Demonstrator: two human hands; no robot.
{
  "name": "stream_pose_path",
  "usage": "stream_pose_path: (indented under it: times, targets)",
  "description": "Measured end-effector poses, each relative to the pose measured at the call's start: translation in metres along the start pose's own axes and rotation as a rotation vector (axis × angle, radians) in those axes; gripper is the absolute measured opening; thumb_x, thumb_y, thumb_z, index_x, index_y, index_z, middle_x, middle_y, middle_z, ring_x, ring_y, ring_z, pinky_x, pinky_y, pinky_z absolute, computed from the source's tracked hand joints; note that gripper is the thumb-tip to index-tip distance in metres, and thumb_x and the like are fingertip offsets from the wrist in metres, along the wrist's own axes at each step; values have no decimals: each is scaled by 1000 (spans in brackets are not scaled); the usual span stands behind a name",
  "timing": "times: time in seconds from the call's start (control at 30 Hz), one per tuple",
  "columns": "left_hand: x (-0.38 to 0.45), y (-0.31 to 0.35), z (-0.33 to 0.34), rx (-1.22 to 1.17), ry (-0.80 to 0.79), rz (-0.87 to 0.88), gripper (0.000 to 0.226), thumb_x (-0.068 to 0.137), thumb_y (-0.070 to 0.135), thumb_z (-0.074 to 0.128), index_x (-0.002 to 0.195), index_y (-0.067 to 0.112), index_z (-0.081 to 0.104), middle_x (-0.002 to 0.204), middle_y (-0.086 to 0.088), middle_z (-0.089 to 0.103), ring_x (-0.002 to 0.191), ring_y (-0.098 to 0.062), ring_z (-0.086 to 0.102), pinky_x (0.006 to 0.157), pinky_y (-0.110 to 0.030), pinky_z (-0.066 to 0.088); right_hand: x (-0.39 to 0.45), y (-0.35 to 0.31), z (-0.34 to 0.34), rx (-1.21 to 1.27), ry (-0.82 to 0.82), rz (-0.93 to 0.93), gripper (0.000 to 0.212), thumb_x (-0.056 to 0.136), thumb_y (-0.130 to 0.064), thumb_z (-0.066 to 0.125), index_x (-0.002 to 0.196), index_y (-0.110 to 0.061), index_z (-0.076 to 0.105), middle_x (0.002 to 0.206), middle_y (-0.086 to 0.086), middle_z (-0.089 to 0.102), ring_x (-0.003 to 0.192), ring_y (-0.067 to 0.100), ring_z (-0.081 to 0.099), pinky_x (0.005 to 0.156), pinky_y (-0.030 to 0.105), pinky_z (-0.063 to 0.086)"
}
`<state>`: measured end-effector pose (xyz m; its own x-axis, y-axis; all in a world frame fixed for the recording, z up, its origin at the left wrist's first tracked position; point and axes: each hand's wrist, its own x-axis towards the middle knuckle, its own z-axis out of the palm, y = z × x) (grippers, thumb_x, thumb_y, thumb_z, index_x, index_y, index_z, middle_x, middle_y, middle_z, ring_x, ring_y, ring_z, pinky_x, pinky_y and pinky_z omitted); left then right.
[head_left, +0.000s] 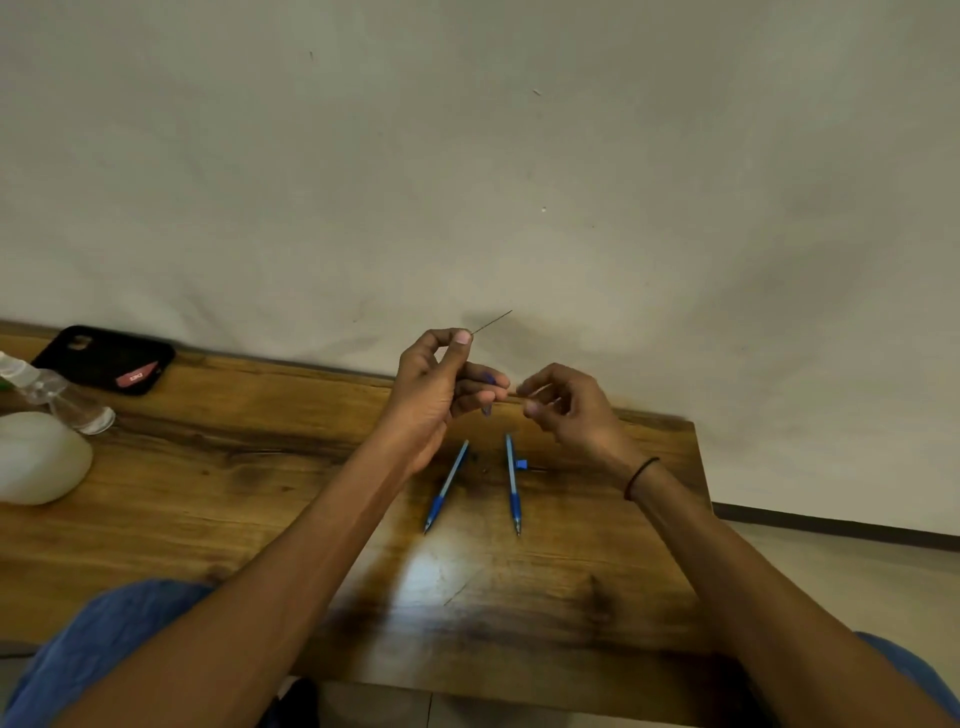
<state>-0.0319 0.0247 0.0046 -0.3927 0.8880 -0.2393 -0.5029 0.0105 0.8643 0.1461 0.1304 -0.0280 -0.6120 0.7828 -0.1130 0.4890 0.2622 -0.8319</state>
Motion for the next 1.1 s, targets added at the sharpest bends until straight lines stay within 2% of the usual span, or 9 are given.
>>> stream_pose_path:
  times: [0.07, 0.2, 0.4, 0.47, 0.67, 0.77, 0.9, 1.03, 1.1]
  targets:
    - [1, -4, -1, 45, 0, -8, 15, 110, 29, 53, 117, 16, 55, 80, -19, 79, 64, -20, 77, 54, -19, 59, 1, 9, -3, -300, -132, -55, 20, 94, -6, 72, 105, -23, 69, 97, -8, 68, 86, 6, 63, 73, 24, 53]
    - [1, -10, -2, 74, -7, -16, 15, 110, 31, 53, 117, 17, 55, 82, -20, 79, 66, -22, 79, 56, -19, 59, -5, 21, 7, -544, -275, -98, 23, 88, -14, 79, 103, -23, 64, 102, -4, 64, 91, 15, 60, 78, 34, 54]
    - [-1, -9, -2, 82, -22, -10, 18, 108, 32, 54, 118, 17, 56, 83, -19, 79, 65, -21, 78, 55, -20, 59, -9, 35, 24, -602, -254, -87, 26, 88, -25, 81, 106, -20, 62, 111, 1, 64, 97, 21, 62, 79, 39, 56]
    - [-1, -9, -2, 81, -20, -14, 17, 109, 31, 54, 118, 17, 56, 82, -18, 79, 65, -21, 78, 55, -20, 59, -8, 39, 28, -627, -236, -99, 22, 91, -26, 78, 104, -21, 61, 110, 0, 63, 97, 22, 61, 75, 37, 53]
    - [-2, -11, -2, 71, -23, -26, 17, 109, 30, 54, 118, 16, 55, 82, -17, 79, 66, -21, 78, 56, -20, 60, -6, 40, 29, -645, -210, -103, 16, 94, -27, 73, 96, -19, 60, 102, 3, 63, 92, 26, 60, 77, 46, 55]
    - [-2, -13, -2, 77, -26, -29, 18, 109, 31, 54, 120, 16, 55, 85, -19, 80, 68, -22, 79, 58, -21, 61, -4, 33, 22, -567, -144, -88, 12, 91, -20, 75, 95, -17, 64, 92, 0, 68, 84, 21, 64, 74, 42, 58]
    - [-2, -14, -2, 92, -15, -22, 18, 109, 31, 54, 120, 16, 55, 87, -21, 80, 70, -24, 80, 61, -22, 62, 1, 8, 7, -269, 28, -102, 11, 90, -10, 80, 91, -16, 71, 81, -6, 71, 70, 7, 69, 67, 20, 57]
    - [-2, -13, -2, 115, 17, -9, 17, 111, 30, 50, 121, 16, 53, 89, -21, 80, 75, -28, 81, 64, -24, 62, -2, -23, -8, 61, 211, -187, 8, 92, -1, 75, 96, -8, 77, 88, 0, 75, 76, 13, 73, 71, 23, 61]
    - [-3, -13, -1, 131, 37, -8, 18, 112, 30, 48, 123, 16, 53, 89, -21, 80, 78, -29, 81, 65, -25, 63, -7, -37, -12, 149, 238, -226, 8, 91, -1, 76, 96, -7, 78, 90, 1, 76, 81, 17, 73, 72, 29, 62]
